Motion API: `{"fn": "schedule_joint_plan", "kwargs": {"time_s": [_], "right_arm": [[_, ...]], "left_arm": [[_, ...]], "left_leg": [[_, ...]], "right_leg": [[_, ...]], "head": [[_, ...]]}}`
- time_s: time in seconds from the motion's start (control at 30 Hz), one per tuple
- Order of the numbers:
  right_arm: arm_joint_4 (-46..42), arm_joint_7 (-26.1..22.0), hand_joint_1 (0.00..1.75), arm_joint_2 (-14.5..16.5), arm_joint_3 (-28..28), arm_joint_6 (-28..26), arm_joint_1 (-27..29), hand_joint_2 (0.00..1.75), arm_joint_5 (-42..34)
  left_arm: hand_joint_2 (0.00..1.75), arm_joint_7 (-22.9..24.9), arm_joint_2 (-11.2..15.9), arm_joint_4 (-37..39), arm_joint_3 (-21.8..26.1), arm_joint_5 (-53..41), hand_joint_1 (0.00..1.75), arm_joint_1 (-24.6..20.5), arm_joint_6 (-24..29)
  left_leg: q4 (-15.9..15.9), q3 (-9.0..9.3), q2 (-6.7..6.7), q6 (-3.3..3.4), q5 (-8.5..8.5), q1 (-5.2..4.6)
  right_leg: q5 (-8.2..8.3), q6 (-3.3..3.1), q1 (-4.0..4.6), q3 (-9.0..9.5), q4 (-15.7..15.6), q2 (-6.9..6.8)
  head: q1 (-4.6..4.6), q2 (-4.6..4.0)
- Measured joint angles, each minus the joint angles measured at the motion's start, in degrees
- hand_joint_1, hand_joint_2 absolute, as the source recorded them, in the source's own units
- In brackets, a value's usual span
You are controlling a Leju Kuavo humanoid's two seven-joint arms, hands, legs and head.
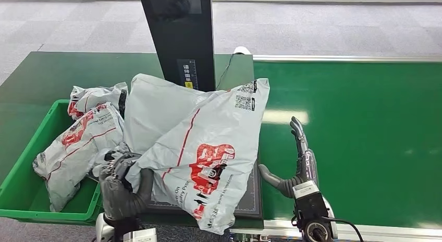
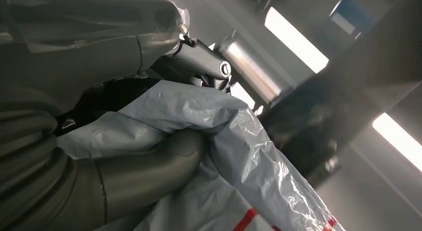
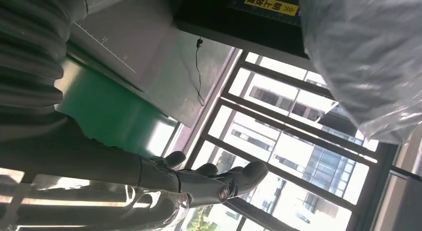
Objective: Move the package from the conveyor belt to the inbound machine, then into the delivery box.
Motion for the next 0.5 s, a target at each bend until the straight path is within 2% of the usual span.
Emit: {"fn": "schedule_joint_plan", "kwargs": {"time_s": [0.3,0.5], "right_arm": [[1.7,-0.7,0.0,0.3,0.95,1.85,-0.88,1.75,1.09],[3.8,0.46,0.0,2.32,3.27,4.46,-3.25,1.75,3.5]], "left_arm": [[1.75,-0.16,-4.71,-12.27,18.38,-5.58,1.75,2.48,0.02],[1.75,0.72,-5.56,-12.26,28.49,-3.79,1.75,3.03,0.0]], "left_leg": [[-0.02,-0.04,-0.01,-0.01,0.01,0.03],[-0.03,-0.06,0.0,-0.02,0.02,0.03]], "right_leg": [[0.0,-0.01,0.03,0.01,0.01,0.0],[-0.02,0.0,0.03,-0.01,0.01,0.0]], "head": [[-0.02,0.0],[-0.01,0.0]]}}
